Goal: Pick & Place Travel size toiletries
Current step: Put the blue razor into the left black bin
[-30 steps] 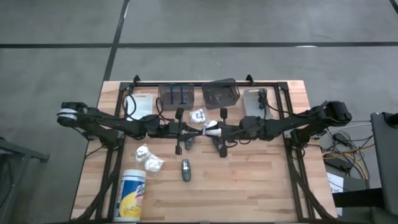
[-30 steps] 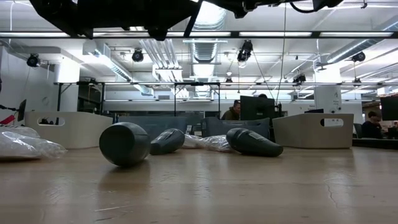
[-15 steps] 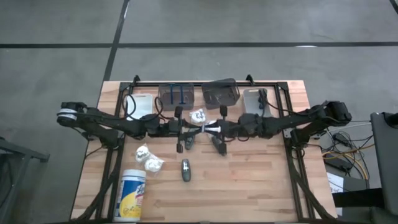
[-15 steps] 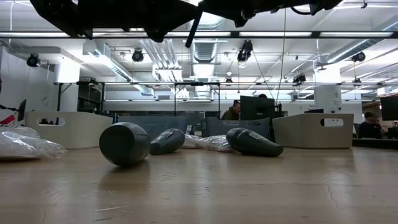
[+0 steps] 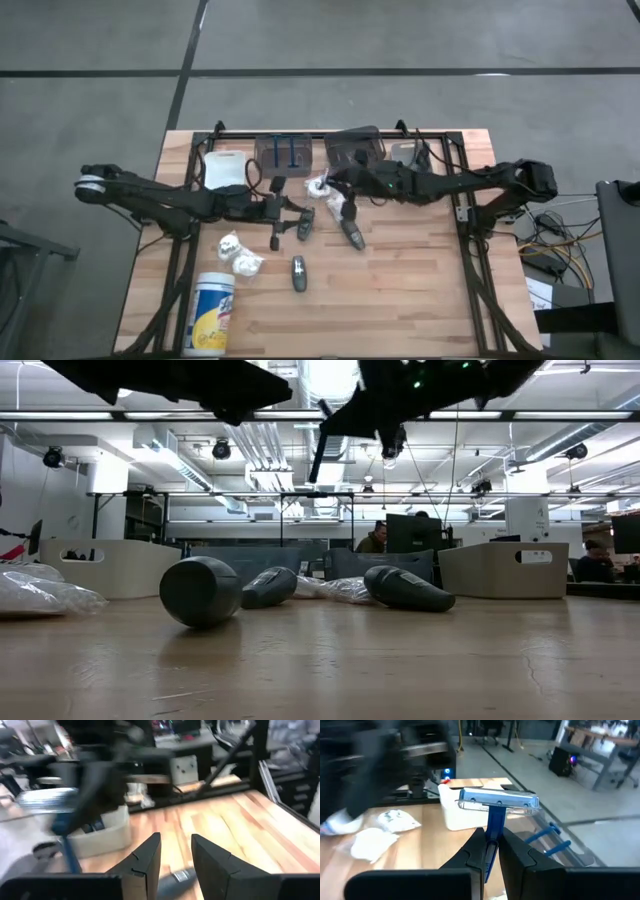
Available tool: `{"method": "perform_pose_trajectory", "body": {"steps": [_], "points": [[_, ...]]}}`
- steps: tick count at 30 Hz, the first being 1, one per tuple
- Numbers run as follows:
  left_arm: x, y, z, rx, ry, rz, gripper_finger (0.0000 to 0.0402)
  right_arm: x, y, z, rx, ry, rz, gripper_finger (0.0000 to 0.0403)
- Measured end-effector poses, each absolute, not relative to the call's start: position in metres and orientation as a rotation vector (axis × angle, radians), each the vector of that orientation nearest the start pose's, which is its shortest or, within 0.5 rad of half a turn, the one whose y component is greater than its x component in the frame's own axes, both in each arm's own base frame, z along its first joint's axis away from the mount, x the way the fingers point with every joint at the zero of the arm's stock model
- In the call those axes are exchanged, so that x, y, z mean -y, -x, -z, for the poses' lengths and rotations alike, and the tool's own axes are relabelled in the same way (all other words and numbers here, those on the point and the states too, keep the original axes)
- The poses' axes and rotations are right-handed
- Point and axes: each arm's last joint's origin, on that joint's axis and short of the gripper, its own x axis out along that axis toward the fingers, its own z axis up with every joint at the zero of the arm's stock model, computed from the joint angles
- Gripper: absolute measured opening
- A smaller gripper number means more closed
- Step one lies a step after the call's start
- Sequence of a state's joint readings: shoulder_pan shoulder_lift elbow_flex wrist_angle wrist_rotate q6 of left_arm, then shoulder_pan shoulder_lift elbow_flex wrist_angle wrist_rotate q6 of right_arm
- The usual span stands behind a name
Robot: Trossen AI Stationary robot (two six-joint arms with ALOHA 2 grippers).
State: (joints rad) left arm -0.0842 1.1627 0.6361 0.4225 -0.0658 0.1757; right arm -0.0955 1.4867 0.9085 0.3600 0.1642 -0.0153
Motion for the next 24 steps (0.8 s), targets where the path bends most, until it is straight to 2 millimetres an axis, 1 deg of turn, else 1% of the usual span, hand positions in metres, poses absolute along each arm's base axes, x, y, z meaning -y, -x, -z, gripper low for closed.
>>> {"method": "perform_pose_trajectory", "body": {"steps": [2, 6, 13, 15, 20, 24], "points": [[0.024, -0.251, -0.263, -0.123, -0.186, 0.048, 0.0115, 0.048, -0.337, -0.262, -0.232, -0.018, 0.254, 0.0028], [0.034, -0.249, -0.258, -0.176, -0.194, 0.094, 0.0115, 0.070, -0.360, -0.255, -0.313, -0.068, 0.264, 0.0029], [0.050, -0.241, -0.239, -0.360, -0.209, 0.177, 0.0115, 0.108, -0.397, -0.265, -0.411, -0.094, 0.334, 0.0029], [0.055, -0.239, -0.236, -0.398, -0.209, 0.197, 0.0115, 0.119, -0.405, -0.266, -0.435, -0.116, 0.357, 0.0029], [0.066, -0.235, -0.233, -0.417, -0.220, 0.247, 0.0115, 0.149, -0.419, -0.269, -0.409, -0.221, 0.366, 0.0029], [0.074, -0.233, -0.233, -0.412, -0.236, 0.282, 0.0112, 0.172, -0.427, -0.257, -0.445, -0.291, 0.412, 0.0029]]}}
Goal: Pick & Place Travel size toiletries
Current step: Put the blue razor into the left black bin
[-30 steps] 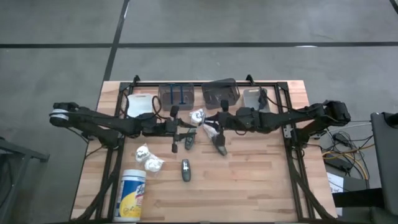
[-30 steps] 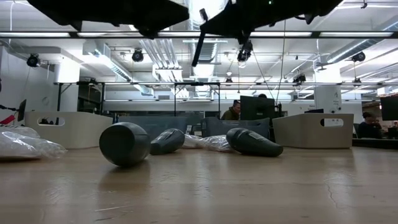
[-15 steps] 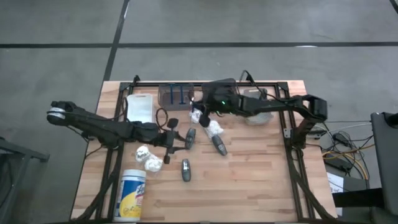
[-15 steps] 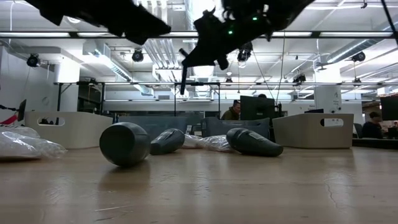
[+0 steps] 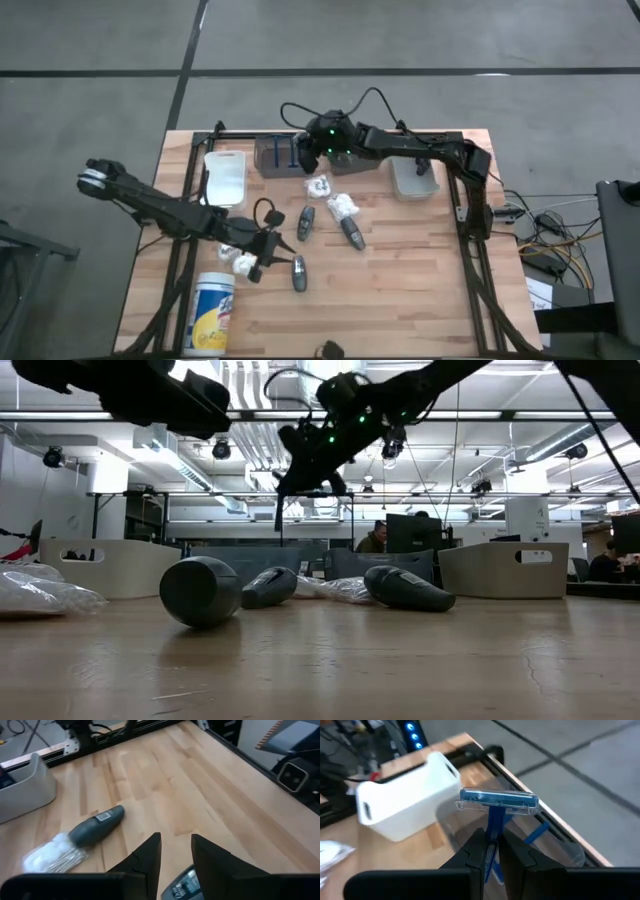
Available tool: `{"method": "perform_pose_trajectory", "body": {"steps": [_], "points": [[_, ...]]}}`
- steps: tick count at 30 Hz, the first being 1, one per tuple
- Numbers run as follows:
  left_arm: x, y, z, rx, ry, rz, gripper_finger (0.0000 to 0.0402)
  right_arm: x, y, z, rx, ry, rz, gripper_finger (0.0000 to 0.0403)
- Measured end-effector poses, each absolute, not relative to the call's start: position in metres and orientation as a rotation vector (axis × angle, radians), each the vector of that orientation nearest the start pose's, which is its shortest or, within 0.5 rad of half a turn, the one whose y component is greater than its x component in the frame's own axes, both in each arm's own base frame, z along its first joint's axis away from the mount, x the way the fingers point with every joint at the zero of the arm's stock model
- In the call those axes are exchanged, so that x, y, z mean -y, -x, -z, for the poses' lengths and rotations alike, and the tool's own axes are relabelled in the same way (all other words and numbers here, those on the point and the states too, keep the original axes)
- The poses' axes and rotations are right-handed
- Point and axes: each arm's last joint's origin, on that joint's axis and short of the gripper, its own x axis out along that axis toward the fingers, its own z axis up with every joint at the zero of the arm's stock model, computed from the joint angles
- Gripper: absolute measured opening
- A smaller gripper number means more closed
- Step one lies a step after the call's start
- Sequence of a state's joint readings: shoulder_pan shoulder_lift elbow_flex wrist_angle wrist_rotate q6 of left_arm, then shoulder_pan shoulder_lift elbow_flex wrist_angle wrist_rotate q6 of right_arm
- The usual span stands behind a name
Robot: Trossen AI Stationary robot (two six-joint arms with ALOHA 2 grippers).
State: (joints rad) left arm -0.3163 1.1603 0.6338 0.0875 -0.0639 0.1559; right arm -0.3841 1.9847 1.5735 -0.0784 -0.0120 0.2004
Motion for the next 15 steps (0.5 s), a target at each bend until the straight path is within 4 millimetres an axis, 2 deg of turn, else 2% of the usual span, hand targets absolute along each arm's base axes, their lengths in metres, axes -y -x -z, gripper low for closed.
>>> {"method": "perform_pose_trajectory", "body": {"steps": [8, 15], "points": [[0.082, -0.230, -0.234, -0.407, -0.243, 0.315, 0.0093, 0.213, -0.444, -0.224, -0.545, -0.416, 0.430, 0.0029], [0.082, -0.230, -0.234, -0.407, -0.243, 0.315, 0.0090, 0.233, -0.451, -0.218, -0.578, -0.482, 0.475, 0.0029]]}}
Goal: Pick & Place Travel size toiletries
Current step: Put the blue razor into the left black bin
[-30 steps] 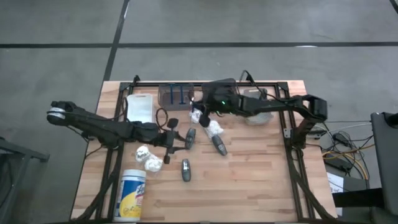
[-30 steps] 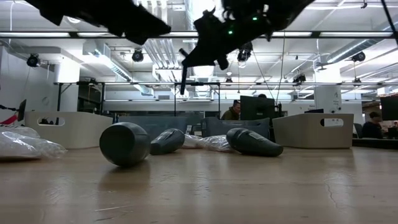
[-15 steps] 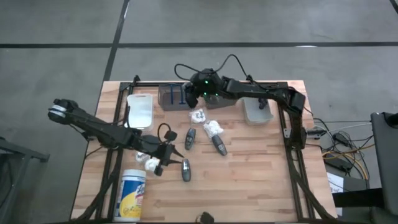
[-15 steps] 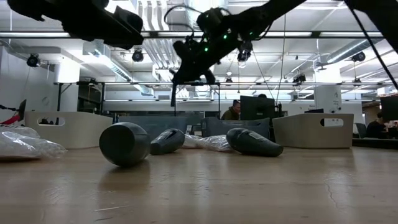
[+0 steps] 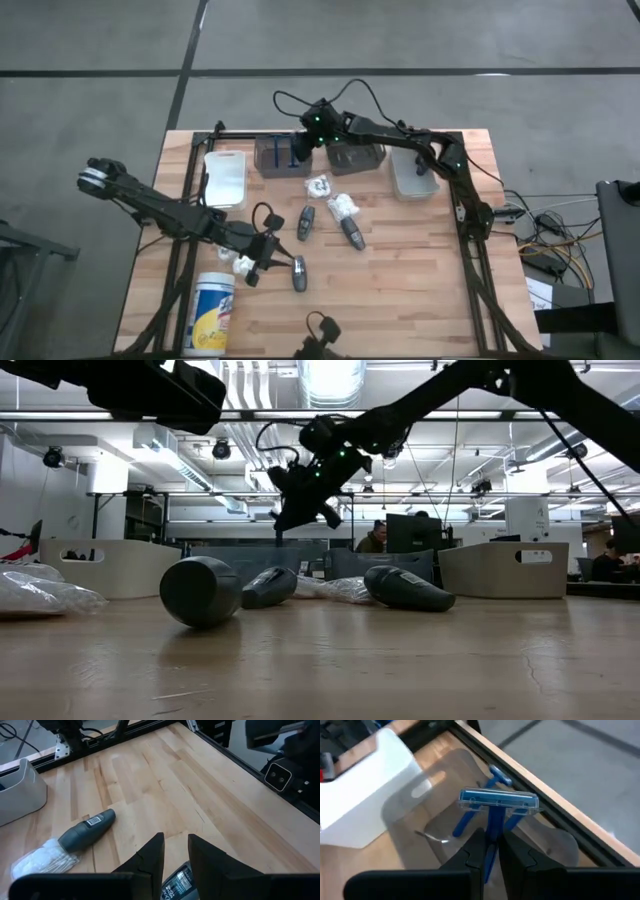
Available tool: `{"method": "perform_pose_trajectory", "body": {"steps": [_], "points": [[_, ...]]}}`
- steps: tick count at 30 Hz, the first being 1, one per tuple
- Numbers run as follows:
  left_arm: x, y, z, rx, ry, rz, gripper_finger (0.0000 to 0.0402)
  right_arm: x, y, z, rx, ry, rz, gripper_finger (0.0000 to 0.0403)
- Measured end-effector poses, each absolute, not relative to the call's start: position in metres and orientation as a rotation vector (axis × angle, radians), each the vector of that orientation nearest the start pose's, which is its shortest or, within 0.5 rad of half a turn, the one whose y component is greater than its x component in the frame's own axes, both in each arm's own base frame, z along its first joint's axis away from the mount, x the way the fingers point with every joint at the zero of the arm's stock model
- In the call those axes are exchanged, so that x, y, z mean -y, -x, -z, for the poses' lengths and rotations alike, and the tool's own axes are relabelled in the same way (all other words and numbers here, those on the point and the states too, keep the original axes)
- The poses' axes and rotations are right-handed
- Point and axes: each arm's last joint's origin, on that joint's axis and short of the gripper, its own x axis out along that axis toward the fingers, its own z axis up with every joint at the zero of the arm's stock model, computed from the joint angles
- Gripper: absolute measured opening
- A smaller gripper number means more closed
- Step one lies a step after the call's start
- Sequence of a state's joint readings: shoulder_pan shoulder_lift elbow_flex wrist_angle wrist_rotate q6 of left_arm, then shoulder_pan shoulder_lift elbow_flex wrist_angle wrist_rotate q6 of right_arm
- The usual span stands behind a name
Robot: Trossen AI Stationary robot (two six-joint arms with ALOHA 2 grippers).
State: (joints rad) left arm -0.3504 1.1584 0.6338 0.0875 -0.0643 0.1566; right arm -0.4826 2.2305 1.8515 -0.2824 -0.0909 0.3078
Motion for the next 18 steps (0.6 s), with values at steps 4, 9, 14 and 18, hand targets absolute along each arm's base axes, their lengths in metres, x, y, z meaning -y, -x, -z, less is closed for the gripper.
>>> {"method": "perform_pose_trajectory", "body": {"steps": [4, 9, 14, 18], "points": [[0.082, -0.230, -0.234, -0.407, -0.243, 0.315, 0.0090, 0.240, -0.452, -0.215, -0.629, -0.515, 0.496, 0.0029], [0.082, -0.229, -0.233, -0.414, -0.241, 0.316, 0.0090, 0.242, -0.455, -0.215, -0.671, -0.550, 0.514, 0.0029], [0.083, -0.229, -0.233, -0.419, -0.226, 0.316, 0.0090, 0.244, -0.457, -0.203, -0.680, -0.612, 0.543, 0.0029], [0.083, -0.229, -0.233, -0.423, -0.200, 0.311, 0.0090, 0.249, -0.453, -0.199, -0.693, -0.648, 0.573, 0.0032]]}}
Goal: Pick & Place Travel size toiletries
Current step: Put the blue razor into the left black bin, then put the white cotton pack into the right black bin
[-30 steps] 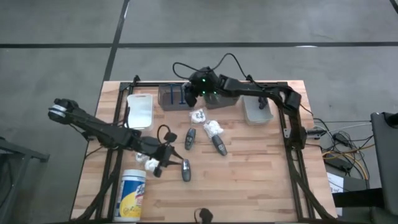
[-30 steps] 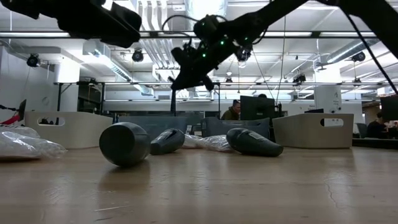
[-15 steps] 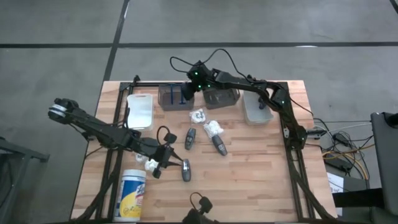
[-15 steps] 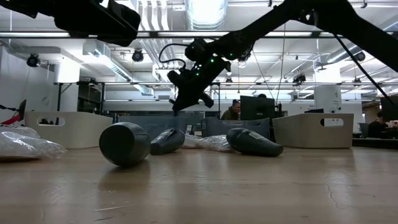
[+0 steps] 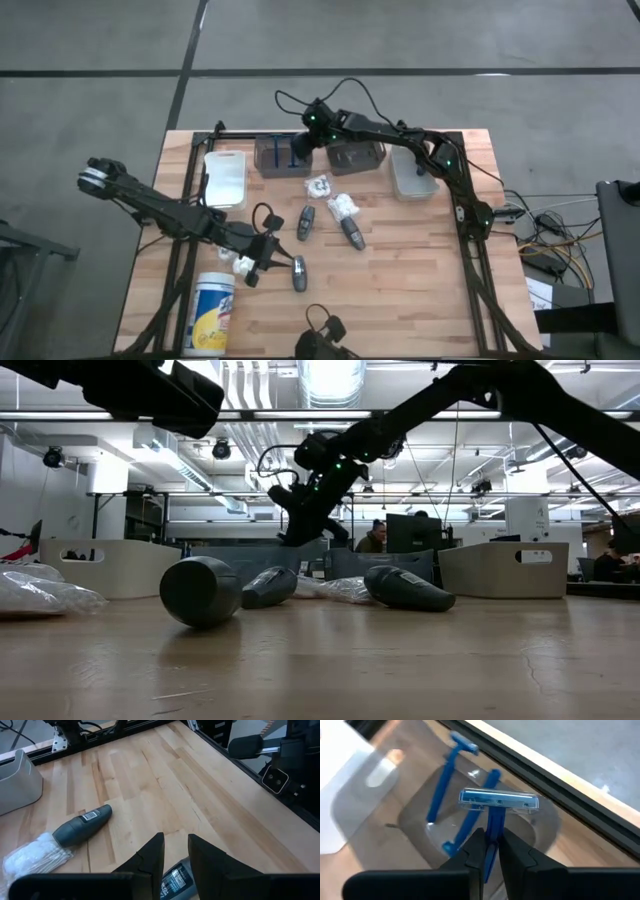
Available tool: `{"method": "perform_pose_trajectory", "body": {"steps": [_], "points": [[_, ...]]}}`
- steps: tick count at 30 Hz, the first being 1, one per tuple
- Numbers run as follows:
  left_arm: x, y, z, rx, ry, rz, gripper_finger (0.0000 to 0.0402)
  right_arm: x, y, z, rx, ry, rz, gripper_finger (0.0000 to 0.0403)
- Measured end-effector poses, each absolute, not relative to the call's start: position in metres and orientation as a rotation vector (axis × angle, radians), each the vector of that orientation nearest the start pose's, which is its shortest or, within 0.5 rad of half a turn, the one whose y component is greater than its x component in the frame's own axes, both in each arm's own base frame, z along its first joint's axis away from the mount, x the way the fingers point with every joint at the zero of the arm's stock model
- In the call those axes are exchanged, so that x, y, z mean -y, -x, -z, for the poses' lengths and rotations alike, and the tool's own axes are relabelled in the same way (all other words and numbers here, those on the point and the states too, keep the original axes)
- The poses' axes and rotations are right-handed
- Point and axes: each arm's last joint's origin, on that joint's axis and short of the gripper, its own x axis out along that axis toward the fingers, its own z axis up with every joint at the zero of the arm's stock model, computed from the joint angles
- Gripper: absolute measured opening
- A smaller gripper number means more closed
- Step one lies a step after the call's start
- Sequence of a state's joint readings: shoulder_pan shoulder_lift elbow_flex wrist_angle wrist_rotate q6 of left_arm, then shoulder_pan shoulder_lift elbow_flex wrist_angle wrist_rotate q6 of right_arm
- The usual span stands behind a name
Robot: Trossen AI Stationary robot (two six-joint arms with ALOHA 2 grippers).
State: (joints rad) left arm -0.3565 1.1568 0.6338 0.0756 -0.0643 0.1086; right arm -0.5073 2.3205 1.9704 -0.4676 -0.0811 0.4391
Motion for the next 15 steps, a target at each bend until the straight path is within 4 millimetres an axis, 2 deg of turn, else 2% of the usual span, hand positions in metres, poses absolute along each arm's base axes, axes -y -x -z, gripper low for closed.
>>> {"method": "perform_pose_trajectory", "body": {"steps": [15], "points": [[0.0831, -0.2285, -0.2329, -0.426, -0.192, 0.309, 0.0090, 0.2497, -0.4521, -0.1969, -0.684, -0.698, 0.596, 0.0093]]}}
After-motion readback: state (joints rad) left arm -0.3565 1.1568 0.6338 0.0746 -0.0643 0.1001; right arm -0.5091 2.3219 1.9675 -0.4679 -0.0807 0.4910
